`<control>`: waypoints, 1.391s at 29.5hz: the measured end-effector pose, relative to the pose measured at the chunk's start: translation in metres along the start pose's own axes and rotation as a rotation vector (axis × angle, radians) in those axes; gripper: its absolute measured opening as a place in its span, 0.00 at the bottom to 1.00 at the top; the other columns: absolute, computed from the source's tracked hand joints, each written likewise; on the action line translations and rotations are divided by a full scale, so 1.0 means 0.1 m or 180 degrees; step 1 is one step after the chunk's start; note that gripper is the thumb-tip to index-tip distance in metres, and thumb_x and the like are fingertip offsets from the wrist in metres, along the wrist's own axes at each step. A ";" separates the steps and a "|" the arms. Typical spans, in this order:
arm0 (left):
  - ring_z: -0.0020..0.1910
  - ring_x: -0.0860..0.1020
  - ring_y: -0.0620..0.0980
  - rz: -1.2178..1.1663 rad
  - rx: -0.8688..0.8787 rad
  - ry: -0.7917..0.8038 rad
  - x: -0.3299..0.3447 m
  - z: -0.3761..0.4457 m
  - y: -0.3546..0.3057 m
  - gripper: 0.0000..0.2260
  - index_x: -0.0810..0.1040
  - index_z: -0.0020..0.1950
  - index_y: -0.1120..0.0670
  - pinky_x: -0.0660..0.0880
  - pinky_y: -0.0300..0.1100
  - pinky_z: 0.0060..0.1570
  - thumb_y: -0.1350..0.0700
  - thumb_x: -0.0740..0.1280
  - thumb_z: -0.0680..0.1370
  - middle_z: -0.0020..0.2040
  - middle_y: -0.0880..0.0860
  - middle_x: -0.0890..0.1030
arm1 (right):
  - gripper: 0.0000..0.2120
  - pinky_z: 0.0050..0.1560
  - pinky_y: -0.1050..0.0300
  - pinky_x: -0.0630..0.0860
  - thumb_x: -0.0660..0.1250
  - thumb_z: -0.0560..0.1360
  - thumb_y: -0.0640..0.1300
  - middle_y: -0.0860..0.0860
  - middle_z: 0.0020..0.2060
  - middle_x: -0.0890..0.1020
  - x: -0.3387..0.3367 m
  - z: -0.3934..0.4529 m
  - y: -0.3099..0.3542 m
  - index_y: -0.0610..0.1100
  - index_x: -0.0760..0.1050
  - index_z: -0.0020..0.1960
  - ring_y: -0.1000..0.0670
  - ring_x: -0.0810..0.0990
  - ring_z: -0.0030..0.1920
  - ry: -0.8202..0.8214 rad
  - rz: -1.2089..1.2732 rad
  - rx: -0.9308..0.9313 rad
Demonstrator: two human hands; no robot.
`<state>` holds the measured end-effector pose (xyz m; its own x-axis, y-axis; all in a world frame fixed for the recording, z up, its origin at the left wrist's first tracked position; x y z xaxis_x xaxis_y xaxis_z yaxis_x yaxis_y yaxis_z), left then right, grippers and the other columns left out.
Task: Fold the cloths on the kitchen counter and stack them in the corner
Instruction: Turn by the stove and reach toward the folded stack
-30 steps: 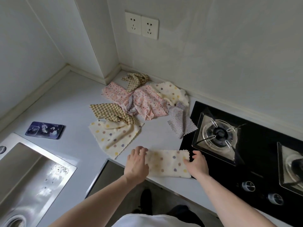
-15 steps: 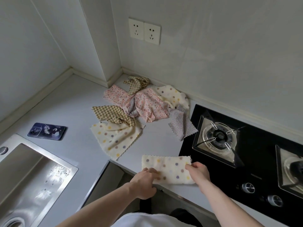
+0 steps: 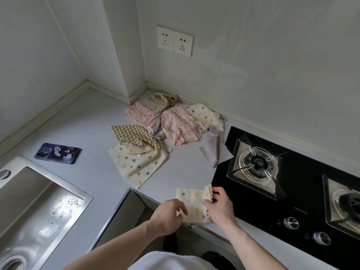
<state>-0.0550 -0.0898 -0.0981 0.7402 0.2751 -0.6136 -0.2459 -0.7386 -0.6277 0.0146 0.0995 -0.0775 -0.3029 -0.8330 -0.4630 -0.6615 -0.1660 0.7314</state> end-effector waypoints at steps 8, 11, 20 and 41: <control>0.52 0.80 0.43 -0.0108 -0.0449 -0.0282 -0.23 -0.12 0.37 0.15 0.82 0.50 0.42 0.80 0.43 0.54 0.58 0.60 0.73 0.52 0.42 0.82 | 0.17 0.43 0.52 0.86 0.72 0.76 0.39 0.54 0.57 0.80 0.57 0.09 0.12 0.57 0.72 0.57 0.51 0.84 0.52 0.0637 -0.0163 -0.0124; 0.52 0.80 0.44 -0.0089 -0.0472 -0.0366 -0.24 -0.14 0.39 0.14 0.80 0.49 0.40 0.79 0.42 0.54 0.57 0.60 0.73 0.52 0.42 0.82 | 0.18 0.50 0.49 0.86 0.75 0.74 0.45 0.58 0.59 0.78 0.68 0.11 0.10 0.59 0.72 0.57 0.52 0.81 0.57 0.0884 -0.0112 -0.0179; 0.69 0.72 0.51 0.0210 -0.0347 -0.0498 -0.32 0.21 0.16 0.26 0.66 0.75 0.48 0.73 0.46 0.66 0.50 0.67 0.78 0.73 0.48 0.70 | 0.16 0.53 0.58 0.82 0.71 0.77 0.41 0.56 0.60 0.78 0.28 0.11 -0.06 0.56 0.74 0.60 0.50 0.81 0.59 0.0437 -0.0335 -0.0184; 0.54 0.78 0.52 0.0162 -0.0223 -0.0211 -0.14 0.55 -0.04 0.12 0.80 0.58 0.49 0.70 0.40 0.48 0.56 0.67 0.75 0.57 0.47 0.74 | 0.15 0.50 0.49 0.85 0.77 0.72 0.45 0.55 0.47 0.85 0.14 0.25 -0.22 0.50 0.80 0.56 0.52 0.86 0.47 0.0439 -0.0310 0.0164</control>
<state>-0.0989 -0.0568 -0.1136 0.6842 0.2745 -0.6756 -0.2359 -0.7933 -0.5612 0.0076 0.1042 -0.1126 -0.1410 -0.8794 -0.4548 -0.7186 -0.2251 0.6580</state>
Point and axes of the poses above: each hand's wrist, its own z-axis towards the middle knuckle, its own x-axis out of the palm, y = z × x, the point moved 7 cm from there along z, towards the middle knuckle
